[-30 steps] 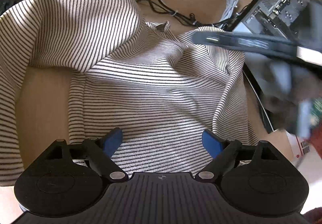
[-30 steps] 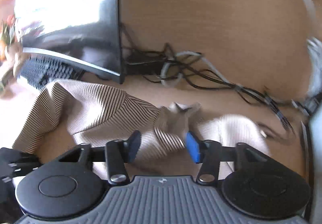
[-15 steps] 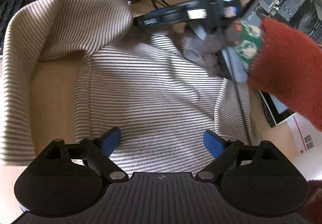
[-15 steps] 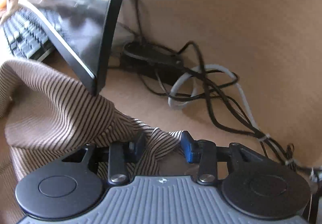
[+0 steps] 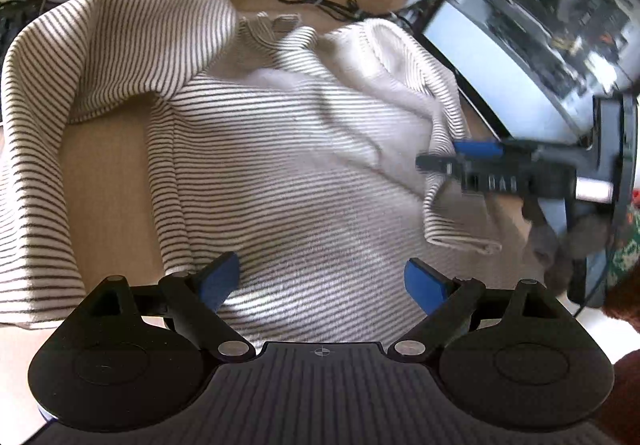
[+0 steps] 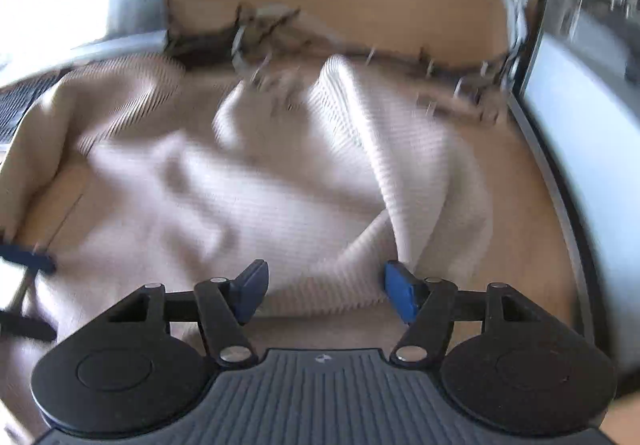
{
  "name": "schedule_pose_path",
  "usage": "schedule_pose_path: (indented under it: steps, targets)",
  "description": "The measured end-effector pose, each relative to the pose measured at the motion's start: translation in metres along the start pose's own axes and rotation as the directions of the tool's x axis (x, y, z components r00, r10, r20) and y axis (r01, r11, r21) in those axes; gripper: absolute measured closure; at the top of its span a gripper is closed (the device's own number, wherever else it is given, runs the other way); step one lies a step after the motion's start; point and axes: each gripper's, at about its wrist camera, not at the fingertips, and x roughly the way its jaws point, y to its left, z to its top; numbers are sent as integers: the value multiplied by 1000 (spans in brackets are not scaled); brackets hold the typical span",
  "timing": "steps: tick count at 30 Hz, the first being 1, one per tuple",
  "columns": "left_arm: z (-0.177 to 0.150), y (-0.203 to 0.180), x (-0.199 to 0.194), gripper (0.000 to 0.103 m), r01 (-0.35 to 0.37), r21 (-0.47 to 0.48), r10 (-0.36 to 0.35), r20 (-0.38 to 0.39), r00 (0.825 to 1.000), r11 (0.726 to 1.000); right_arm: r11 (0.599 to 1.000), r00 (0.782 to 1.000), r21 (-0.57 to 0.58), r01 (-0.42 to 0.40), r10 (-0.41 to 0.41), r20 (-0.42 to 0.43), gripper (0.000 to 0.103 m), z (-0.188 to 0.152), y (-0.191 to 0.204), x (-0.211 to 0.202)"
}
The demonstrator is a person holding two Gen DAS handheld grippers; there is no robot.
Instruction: Fold clothes
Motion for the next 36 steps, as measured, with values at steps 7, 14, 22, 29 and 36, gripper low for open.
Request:
schedule_pose_path:
  steps: [7, 14, 22, 29, 36]
  targets:
    - [-20, 2, -18, 9, 33, 31, -30, -64, 997, 999, 998, 1000, 66, -24, 24, -5, 36, -29, 10, -24]
    - [-4, 24, -73, 11, -24, 59, 21, 49, 999, 998, 997, 1000, 81, -1, 0, 14, 36, -34, 11, -26]
    - [63, 70, -86, 10, -317, 234, 271, 208, 940, 919, 998, 1000, 58, 12, -12, 8, 20, -33, 22, -19]
    - [80, 90, -38, 19, -268, 250, 249, 105, 963, 930, 996, 999, 83, -20, 16, 48, 28, -5, 12, -40]
    - [85, 81, -15, 32, -258, 234, 241, 97, 965, 937, 976, 979, -157, 150, -125, 162, 20, 69, 5, -16]
